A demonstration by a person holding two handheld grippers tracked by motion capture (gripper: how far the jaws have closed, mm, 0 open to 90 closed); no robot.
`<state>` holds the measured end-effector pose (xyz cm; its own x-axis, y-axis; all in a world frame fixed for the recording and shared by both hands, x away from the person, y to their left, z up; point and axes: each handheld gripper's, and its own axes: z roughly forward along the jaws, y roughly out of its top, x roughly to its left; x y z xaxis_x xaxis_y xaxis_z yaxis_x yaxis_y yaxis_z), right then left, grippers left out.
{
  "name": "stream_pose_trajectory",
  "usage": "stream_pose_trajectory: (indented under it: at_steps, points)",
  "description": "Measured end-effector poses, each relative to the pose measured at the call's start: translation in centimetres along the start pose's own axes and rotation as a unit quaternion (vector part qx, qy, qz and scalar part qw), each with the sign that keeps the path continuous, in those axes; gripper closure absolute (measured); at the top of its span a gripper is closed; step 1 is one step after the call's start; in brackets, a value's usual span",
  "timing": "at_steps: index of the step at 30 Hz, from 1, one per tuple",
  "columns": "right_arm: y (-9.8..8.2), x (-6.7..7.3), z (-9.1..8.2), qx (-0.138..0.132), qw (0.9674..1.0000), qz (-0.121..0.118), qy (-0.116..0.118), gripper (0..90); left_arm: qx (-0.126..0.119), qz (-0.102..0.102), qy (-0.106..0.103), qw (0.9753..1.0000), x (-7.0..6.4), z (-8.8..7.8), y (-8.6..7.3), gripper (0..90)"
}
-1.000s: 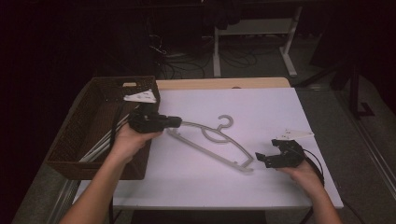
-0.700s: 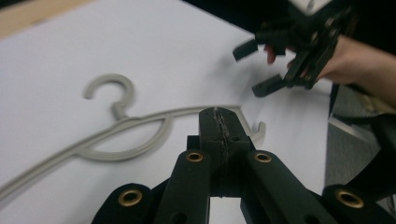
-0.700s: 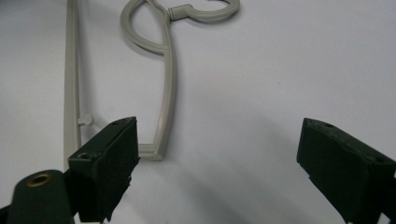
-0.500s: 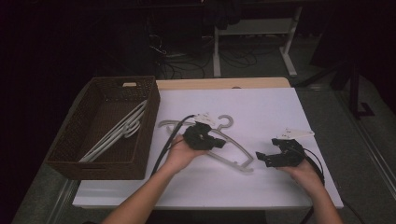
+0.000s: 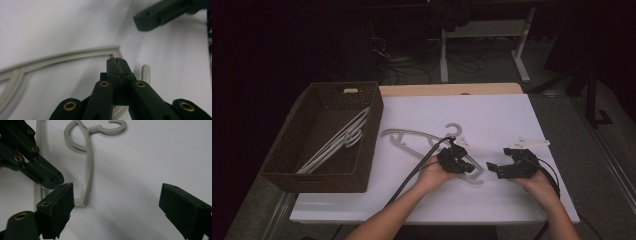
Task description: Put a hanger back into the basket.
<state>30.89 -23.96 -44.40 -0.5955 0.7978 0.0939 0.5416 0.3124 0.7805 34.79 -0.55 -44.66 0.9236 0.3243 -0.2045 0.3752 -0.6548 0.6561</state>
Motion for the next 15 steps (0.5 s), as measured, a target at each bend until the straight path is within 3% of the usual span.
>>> stream_pose_trajectory:
  at_steps: [4, 11, 15]
  points:
    - [0.0, -0.1, 0.0, -0.002, 1.0000, 0.001, -0.001, 12.4, 0.021, 0.006, 0.000, 0.9998, -0.3, 0.3, -0.3, 90.0]
    - [0.0, 0.0, 0.0, -0.001, 1.0000, 0.000, -0.001, 12.4, 0.037, 0.012, -0.009, 0.9992, -0.9, 0.0, -1.0, 90.0]
    - [0.0, 0.0, 0.0, -0.001, 1.0000, 0.000, -0.002, 12.4, 0.043, 0.015, -0.020, 0.9987, -1.6, -1.5, -2.3, 90.0]
